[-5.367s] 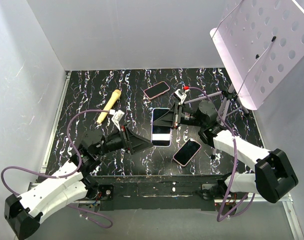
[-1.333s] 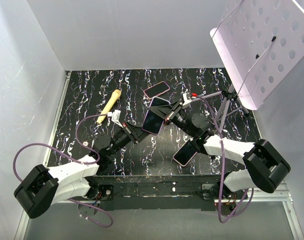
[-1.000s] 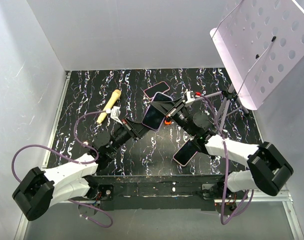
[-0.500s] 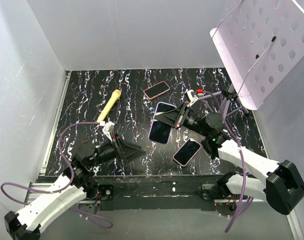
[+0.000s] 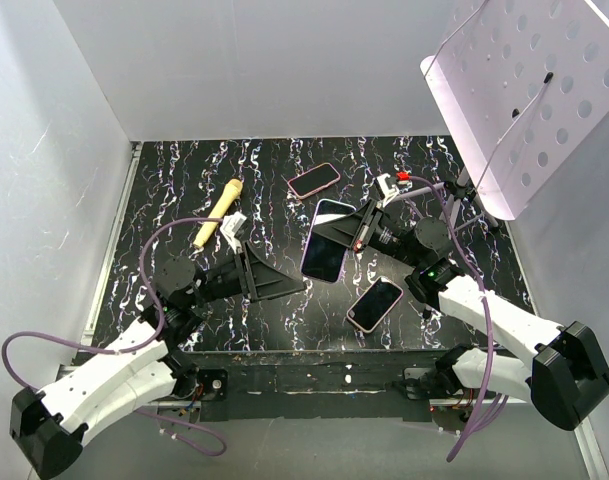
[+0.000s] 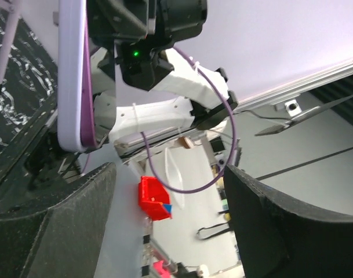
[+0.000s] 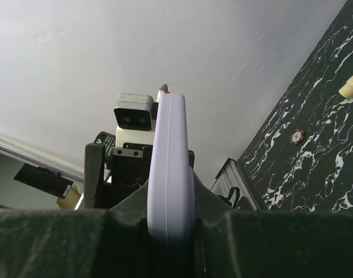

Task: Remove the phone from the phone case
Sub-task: Remove the phone case from the phone.

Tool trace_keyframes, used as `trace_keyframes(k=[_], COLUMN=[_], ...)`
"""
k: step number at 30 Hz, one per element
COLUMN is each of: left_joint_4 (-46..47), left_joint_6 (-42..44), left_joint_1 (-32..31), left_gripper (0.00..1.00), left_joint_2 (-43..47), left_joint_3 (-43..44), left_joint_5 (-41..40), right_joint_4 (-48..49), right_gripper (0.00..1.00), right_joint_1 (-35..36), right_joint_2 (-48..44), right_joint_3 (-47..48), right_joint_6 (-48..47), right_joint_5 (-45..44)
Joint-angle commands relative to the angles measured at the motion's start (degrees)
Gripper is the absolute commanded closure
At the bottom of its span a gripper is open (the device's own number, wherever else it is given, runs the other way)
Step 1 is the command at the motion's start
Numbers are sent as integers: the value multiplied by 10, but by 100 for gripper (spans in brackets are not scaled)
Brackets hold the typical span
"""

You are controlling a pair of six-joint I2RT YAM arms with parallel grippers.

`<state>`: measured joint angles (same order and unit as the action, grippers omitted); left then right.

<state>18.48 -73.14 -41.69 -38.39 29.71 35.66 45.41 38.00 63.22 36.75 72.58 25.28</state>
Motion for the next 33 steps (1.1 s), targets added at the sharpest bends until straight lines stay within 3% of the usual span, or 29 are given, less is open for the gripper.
trace_keyframes(k=[1,5,15,33], left_joint_4=[140,161,73,66], left_joint_6=[-82,-87,-42,-56], left_joint_1=[1,0,-1,-1], left_gripper=[30,33,38,42], left_joint_2=[-32,-47,-42,-62], left_joint_3=[7,5,-9,-17], left_joint_5=[6,-2,-26,-92], right_joint_4=[36,36,47,78], right_gripper=[99,99,99,99], right_joint_1=[1,1,1,8], right_joint_2=[-9,-13,-16,-15], right_joint_3=[33,31,26,14], right_joint_6=[1,-1,4,21], right_joint_5=[-5,-8,-15,-12])
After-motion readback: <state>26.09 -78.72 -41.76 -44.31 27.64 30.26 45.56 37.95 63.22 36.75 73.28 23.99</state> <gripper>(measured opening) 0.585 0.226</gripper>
